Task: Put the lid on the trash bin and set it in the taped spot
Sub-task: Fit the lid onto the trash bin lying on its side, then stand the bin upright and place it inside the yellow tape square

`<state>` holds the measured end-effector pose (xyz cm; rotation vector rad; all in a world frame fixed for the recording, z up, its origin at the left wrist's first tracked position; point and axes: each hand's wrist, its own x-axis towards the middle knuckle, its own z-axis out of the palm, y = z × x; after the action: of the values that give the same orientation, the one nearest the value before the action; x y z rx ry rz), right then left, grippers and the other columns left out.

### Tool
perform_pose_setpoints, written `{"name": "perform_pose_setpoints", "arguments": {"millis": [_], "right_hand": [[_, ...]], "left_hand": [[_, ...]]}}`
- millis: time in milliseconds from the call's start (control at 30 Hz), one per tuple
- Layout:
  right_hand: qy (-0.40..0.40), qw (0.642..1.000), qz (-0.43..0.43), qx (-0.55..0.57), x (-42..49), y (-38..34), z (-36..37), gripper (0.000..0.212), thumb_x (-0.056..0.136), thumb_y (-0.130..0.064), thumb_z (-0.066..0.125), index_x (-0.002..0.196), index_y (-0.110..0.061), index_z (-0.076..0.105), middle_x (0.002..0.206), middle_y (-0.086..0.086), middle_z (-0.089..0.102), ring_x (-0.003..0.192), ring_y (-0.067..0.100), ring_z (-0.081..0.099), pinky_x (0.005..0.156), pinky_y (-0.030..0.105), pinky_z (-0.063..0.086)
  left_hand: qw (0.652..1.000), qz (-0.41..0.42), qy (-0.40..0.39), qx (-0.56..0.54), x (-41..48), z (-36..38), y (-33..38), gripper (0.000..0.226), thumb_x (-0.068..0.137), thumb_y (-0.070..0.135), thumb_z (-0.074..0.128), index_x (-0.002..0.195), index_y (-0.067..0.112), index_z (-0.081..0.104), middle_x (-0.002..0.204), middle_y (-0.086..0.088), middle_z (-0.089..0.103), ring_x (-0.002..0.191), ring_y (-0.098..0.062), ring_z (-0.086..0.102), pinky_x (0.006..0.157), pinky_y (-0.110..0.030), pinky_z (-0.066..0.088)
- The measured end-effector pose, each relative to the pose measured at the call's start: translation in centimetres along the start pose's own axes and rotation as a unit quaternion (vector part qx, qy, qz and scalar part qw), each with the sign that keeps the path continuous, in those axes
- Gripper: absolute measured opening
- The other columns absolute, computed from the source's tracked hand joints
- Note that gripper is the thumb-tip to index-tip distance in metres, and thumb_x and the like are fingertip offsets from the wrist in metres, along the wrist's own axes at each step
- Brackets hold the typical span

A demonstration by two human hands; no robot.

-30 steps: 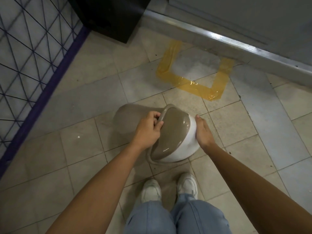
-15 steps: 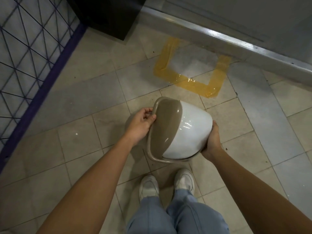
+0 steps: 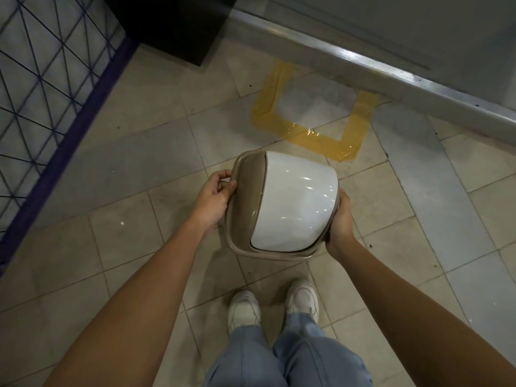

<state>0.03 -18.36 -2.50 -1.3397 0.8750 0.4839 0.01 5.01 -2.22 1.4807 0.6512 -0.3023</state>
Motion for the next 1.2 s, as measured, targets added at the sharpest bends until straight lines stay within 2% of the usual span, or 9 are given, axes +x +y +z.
{"name": "perform_pose_setpoints", "arguments": {"millis": [100,233,367,500,633,733,933,1100,1200], "right_hand": [[0.03,0.999,-0.007,-0.024,0.3,-0.1,-0.2,0.033,0.091,-0.043,0.034,0.082,-0.035,0.064,0.068,-0.018,0.072,0.08,0.008,0.064,0.064,0.027,0.046],[0.057,0.997,0.001,-0.045,0.4,0.2,-0.1,0.032,0.087,-0.019,0.038,0.065,-0.024,0.059,0.053,-0.012,0.062,0.063,0.012,0.05,0.059,0.027,0.04],[0.059,0.995,-0.025,-0.073,0.1,0.5,-0.3,0.029,0.089,-0.007,0.037,0.085,-0.017,0.063,0.076,0.0,0.065,0.069,0.016,0.056,0.058,0.028,0.044],[0.057,0.993,-0.04,-0.093,-0.1,1.1,-0.6,0.032,0.09,-0.001,0.036,0.115,-0.001,0.056,0.101,0.015,0.064,0.088,0.025,0.058,0.074,0.037,0.049],[0.048,0.993,-0.044,-0.102,-0.3,1.2,-0.4,0.031,0.092,-0.004,0.039,0.12,-0.002,0.054,0.114,0.016,0.063,0.104,0.029,0.059,0.093,0.045,0.05],[0.049,0.992,-0.044,-0.104,-0.3,1.2,-0.1,0.029,0.094,-0.008,0.043,0.12,-0.006,0.055,0.116,0.015,0.064,0.108,0.029,0.059,0.096,0.047,0.048],[0.05,0.991,-0.056,-0.111,-0.3,1.2,-0.6,0.022,0.093,-0.01,0.048,0.112,-0.012,0.056,0.101,0.009,0.065,0.095,0.024,0.062,0.091,0.043,0.051],[0.063,0.968,-0.134,-0.202,-1.4,2.1,-1.4,0.034,0.09,-0.009,0.052,0.123,-0.018,0.054,0.082,0.003,0.059,0.08,0.017,0.056,0.079,0.036,0.052],[0.067,0.96,-0.152,-0.224,-1.8,2.5,-1.2,0.037,0.091,-0.007,0.05,0.125,-0.021,0.054,0.081,0.005,0.06,0.082,0.019,0.057,0.081,0.036,0.051]], "left_hand": [[1.0,0.003,0.011,-0.002,0.6,0.0,0.3,0.015,0.09,0.018,0.052,0.099,0.028,0.057,0.086,-0.005,0.06,0.086,-0.018,0.059,0.085,-0.036,0.048],[1.0,-0.008,0.017,-0.008,0.9,-0.3,0.1,0.014,0.09,0.017,0.052,0.099,0.027,0.057,0.089,-0.005,0.06,0.085,-0.018,0.059,0.079,-0.032,0.05],[1.0,-0.008,0.024,-0.01,0.9,-0.4,-0.2,0.018,0.091,0.015,0.051,0.108,0.018,0.056,0.084,-0.009,0.057,0.078,-0.019,0.057,0.071,-0.029,0.048],[1.0,-0.005,0.023,0.002,0.7,-0.2,-0.3,0.023,0.092,0.014,0.049,0.114,0.013,0.054,0.096,-0.018,0.055,0.084,-0.024,0.054,0.073,-0.032,0.046],[0.998,-0.007,0.055,0.021,0.6,-0.5,-0.7,0.025,0.093,0.013,0.046,0.116,0.011,0.054,0.091,-0.014,0.058,0.068,-0.012,0.057,0.057,-0.019,0.046],[0.996,-0.007,0.078,0.038,0.6,-0.8,-1.2,0.024,0.093,0.011,0.044,0.115,0.01,0.054,0.076,-0.004,0.055,0.05,0.0,0.052,0.047,-0.013,0.041],[0.995,-0.012,0.078,0.065,0.2,-1.2,-2.3,0.03,0.093,0.008,0.043,0.122,0.012,0.05,0.066,0.002,0.045,0.052,-0.001,0.047,0.056,-0.018,0.04],[0.993,-0.033,0.083,0.075,-1.2,-1.9,-3.1,0.038,0.091,0.006,0.048,0.128,0.012,0.046,0.082,0.0,0.057,0.084,-0.018,0.055,0.082,-0.036,0.049],[0.993,-0.03,0.079,0.086,-1.7,-1.7,-3.3,0.033,0.091,0.007,0.048,0.123,0.006,0.054,0.093,-0.01,0.06,0.086,-0.022,0.053,0.084,-0.037,0.045]]}}
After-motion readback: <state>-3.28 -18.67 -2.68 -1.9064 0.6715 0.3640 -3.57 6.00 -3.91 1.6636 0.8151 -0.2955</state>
